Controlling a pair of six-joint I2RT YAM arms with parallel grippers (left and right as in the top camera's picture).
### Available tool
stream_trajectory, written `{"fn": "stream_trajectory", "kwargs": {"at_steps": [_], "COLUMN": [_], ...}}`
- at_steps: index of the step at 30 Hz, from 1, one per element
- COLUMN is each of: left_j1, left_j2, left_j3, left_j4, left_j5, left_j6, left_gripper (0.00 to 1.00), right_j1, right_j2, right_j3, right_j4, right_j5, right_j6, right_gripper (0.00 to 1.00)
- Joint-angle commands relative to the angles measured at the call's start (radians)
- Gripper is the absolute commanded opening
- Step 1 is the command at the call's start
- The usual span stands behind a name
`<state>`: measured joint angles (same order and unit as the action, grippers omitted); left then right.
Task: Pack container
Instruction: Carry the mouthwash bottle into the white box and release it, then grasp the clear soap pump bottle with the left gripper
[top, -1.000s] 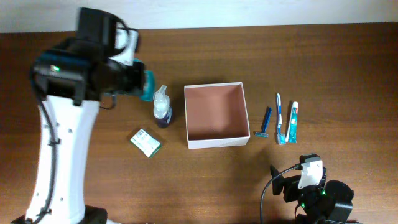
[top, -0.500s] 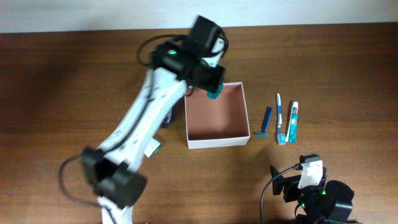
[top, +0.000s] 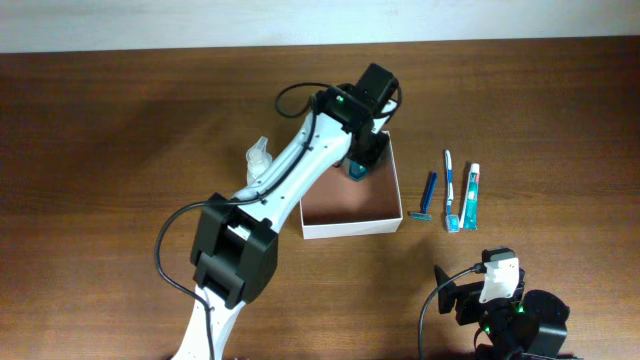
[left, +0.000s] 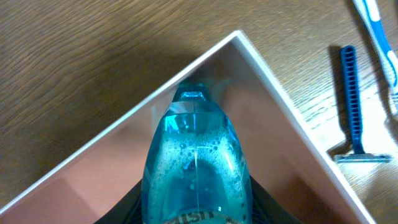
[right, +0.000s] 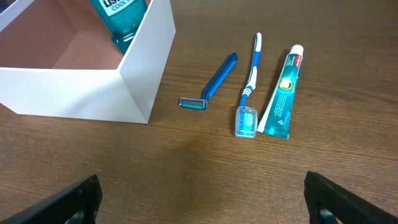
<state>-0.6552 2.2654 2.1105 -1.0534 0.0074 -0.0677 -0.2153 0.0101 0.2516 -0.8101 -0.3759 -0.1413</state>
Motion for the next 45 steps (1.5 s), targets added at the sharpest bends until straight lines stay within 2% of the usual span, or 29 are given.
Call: {"fn": "stream_trajectory", "kwargs": {"at_steps": [1, 2, 3, 5, 8, 11, 12, 15, 23, 25, 29, 37, 45], "left_j1": [-0.032, -0.037, -0.04, -0.043, -0.042, -0.039, -0.036, -0.031, -0.029, -0.023, 0.01, 0.182, 0.341], "left_j2": [-0.002, -0.002, -0.002, -0.002, -0.003, -0.003, -0.003, -0.003, -0.003, -0.018, -0.087, -0.188, -0.19], "left_j3": [0.016, 0.016, 0.016, 0.016, 0.018, 0.052, 0.072, 0.167, 0.606, 0.663, 0.662, 0.527, 0.12], "left_j4": [0.013, 0.013, 0.013, 0.013, 0.003, -0.055, -0.084, -0.197, -0.623, -0.634, -0.634, -0.634, -0.594], "left_j5": [-0.017, -0.031, -0.047, -0.066, -0.064, -0.058, -0.051, -0.048, -0.063, -0.076, -0.109, -0.109, -0.073], "left_j6": [0.043, 0.046, 0.047, 0.046, 0.046, 0.046, 0.046, 0.046, 0.048, 0.072, 0.047, 0.015, 0.015], "left_gripper": [0.22, 0.26, 0.34, 0.6, 0.79, 0.87, 0.93, 0.99, 0.99, 0.99, 0.99, 0.99, 0.99], "right_j1": [-0.007, -0.007, -0.007, -0.007, -0.007, -0.007, -0.007, -0.007, -0.007, -0.007, -0.007, -0.007, -0.007], "right_j2": [-0.006, -0.006, -0.006, -0.006, -0.006, -0.006, -0.006, -0.006, -0.006, -0.006, -0.006, -0.006, -0.006], "right_j3": [0.0, 0.0, 0.0, 0.0, 0.0, 0.0, 0.0, 0.0, 0.0, 0.0, 0.0, 0.0, 0.0], "right_j4": [0.003, 0.002, 0.003, 0.003, 0.002, 0.002, 0.002, 0.002, 0.002, 0.002, 0.002, 0.003, 0.002], "right_j5": [-0.009, -0.009, -0.009, -0.009, -0.009, -0.009, -0.009, -0.009, -0.009, -0.009, -0.009, -0.009, -0.009], "right_j6": [0.0, 0.0, 0.0, 0.0, 0.0, 0.0, 0.0, 0.0, 0.0, 0.0, 0.0, 0.0, 0.0], "right_gripper": [0.99, 0.99, 0.99, 0.99, 0.99, 0.99, 0.99, 0.99, 0.99, 0.99, 0.99, 0.99, 0.99]}}
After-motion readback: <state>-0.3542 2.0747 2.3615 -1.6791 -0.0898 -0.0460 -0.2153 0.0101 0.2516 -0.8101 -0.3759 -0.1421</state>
